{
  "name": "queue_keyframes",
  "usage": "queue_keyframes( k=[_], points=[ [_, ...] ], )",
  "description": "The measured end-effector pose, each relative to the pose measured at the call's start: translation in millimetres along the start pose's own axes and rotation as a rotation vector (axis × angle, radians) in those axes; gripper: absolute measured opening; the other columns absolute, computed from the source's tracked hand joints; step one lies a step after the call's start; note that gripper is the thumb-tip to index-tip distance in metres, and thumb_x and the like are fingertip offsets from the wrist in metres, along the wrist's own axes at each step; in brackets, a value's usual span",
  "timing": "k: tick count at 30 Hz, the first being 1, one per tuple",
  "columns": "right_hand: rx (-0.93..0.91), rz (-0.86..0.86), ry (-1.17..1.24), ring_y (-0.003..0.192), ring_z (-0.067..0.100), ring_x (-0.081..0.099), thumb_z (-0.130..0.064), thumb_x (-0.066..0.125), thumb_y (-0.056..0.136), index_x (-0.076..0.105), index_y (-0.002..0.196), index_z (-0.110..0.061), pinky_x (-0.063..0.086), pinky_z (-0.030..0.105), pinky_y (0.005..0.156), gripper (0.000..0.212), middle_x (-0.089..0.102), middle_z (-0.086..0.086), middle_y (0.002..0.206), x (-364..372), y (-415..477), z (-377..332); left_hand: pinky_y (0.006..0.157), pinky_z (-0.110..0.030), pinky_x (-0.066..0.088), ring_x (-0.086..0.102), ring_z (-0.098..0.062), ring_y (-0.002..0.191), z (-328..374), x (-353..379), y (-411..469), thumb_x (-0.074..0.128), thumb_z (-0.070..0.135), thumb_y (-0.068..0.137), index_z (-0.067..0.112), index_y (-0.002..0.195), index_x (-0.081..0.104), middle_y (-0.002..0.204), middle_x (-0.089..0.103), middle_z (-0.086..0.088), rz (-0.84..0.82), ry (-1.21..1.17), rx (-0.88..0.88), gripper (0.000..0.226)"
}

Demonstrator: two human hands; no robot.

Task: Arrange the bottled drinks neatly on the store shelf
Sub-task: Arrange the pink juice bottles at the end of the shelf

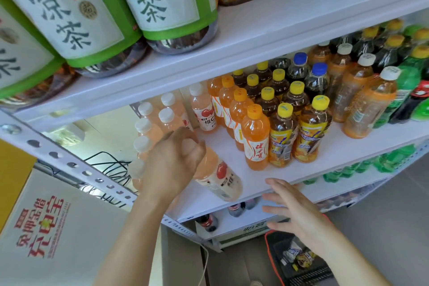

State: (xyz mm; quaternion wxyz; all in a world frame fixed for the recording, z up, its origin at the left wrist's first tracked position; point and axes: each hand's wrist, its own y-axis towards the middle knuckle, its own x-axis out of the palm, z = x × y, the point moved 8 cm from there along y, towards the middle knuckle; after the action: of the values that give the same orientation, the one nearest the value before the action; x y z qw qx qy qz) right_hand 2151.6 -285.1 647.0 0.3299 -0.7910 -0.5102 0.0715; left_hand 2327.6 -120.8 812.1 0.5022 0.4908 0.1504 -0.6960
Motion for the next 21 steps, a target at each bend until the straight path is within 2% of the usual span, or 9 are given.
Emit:
queue_keyframes(
  k=[2, 4, 6, 8, 10, 13, 16, 18, 21],
  points=[
    [0.158, -0.168, 0.160, 0.099, 0.032, 0.070, -0.068, 0.048, 0.083, 0.063, 0.124, -0.028, 0.060, 0.045, 0.076, 0.059, 0.070, 0.012, 0.118, 13.5, -6.1, 10.1, 0.056, -0.011, 0.037, 0.056, 0.002, 0.067, 10.7, -9.7, -2.9, 0.056, 0.047, 0.081, 0.037, 0.079, 0.061, 0.070, 0.063, 0.018, 0.013, -0.295, -0.055, 0.012],
    [0.189, -0.315, 0.321, 0.077, 0.034, 0.072, -0.073, 0.045, 0.080, 0.070, 0.120, -0.017, 0.059, 0.035, 0.058, 0.073, 0.070, 0.023, 0.109, 30.6, -16.9, 6.0, 0.051, -0.010, 0.038, 0.051, 0.003, 0.058, 18.3, -13.4, -4.3, 0.058, 0.039, 0.084, 0.029, 0.078, 0.064, 0.065, 0.061, 0.015, 0.029, -0.508, -0.094, 0.014],
    [0.121, -0.332, 0.449, 0.053, 0.023, 0.064, -0.071, 0.052, 0.075, 0.076, 0.107, -0.015, 0.050, 0.025, 0.042, 0.069, 0.068, 0.023, 0.086, 34.8, -23.4, -5.0, 0.047, -0.012, 0.037, 0.046, 0.000, 0.053, 20.3, -14.1, -4.7, 0.060, 0.031, 0.091, 0.026, 0.079, 0.065, 0.061, 0.057, 0.015, 0.040, -0.611, -0.138, 0.015],
    [0.020, -0.282, 0.506, 0.046, 0.016, 0.057, -0.066, 0.058, 0.071, 0.079, 0.097, -0.016, 0.045, 0.020, 0.037, 0.060, 0.063, 0.018, 0.072, 29.6, -28.0, -15.6, 0.051, -0.022, 0.038, 0.045, -0.007, 0.055, 18.3, -11.0, -4.6, 0.059, 0.033, 0.092, 0.025, 0.083, 0.066, 0.060, 0.055, 0.015, 0.026, -0.654, -0.177, 0.014],
    [-0.070, -0.240, 0.507, 0.046, 0.015, 0.055, -0.062, 0.059, 0.072, 0.079, 0.094, -0.016, 0.045, 0.019, 0.037, 0.055, 0.062, 0.018, 0.069, 24.2, -34.1, -27.0, 0.057, -0.027, 0.039, 0.048, -0.010, 0.057, 15.7, -7.8, -4.9, 0.056, 0.043, 0.088, 0.026, 0.087, 0.065, 0.060, 0.056, 0.012, -0.008, -0.681, -0.227, 0.020],
    [-0.182, -0.159, 0.461, 0.047, 0.019, 0.056, -0.050, 0.057, 0.076, 0.072, 0.104, -0.010, 0.044, 0.021, 0.037, 0.051, 0.062, 0.023, 0.070, 10.7, -41.5, -37.5, 0.041, -0.011, 0.036, 0.052, 0.004, 0.046, 10.8, 1.4, -6.1, 0.046, 0.049, 0.099, 0.029, 0.090, 0.062, 0.053, 0.059, 0.022, -0.116, -0.630, -0.285, 0.027],
    [-0.311, -0.148, 0.399, 0.058, 0.023, 0.061, -0.033, 0.068, 0.080, 0.062, 0.120, -0.011, 0.050, 0.025, 0.044, 0.046, 0.067, 0.025, 0.084, 3.3, -50.7, -50.0, 0.039, -0.008, 0.034, 0.051, 0.005, 0.044, 9.2, 5.2, -8.5, 0.039, 0.058, 0.098, 0.030, 0.085, 0.061, 0.049, 0.056, 0.022, -0.216, -0.527, -0.295, 0.039],
    [-0.359, -0.168, 0.395, 0.061, 0.025, 0.064, -0.023, 0.067, 0.078, 0.065, 0.116, -0.019, 0.052, 0.025, 0.046, 0.039, 0.069, 0.024, 0.092, 0.0, -55.1, -55.6, 0.036, -0.010, 0.031, 0.043, 0.000, 0.037, 7.9, 8.7, -11.3, 0.041, 0.056, 0.098, 0.029, 0.084, 0.061, 0.043, 0.048, 0.016, -0.242, -0.580, -0.306, 0.037],
    [-0.411, -0.190, 0.359, 0.067, 0.030, 0.067, -0.013, 0.064, 0.074, 0.062, 0.121, -0.023, 0.056, 0.027, 0.051, 0.047, 0.070, 0.025, 0.101, -5.4, -57.9, -63.5, 0.038, -0.010, 0.026, 0.032, -0.001, 0.038, 13.6, 12.1, -14.7, 0.047, 0.042, 0.101, 0.036, 0.077, 0.065, 0.045, 0.039, 0.016, -0.253, -0.797, -0.245, 0.031]
  ],
)
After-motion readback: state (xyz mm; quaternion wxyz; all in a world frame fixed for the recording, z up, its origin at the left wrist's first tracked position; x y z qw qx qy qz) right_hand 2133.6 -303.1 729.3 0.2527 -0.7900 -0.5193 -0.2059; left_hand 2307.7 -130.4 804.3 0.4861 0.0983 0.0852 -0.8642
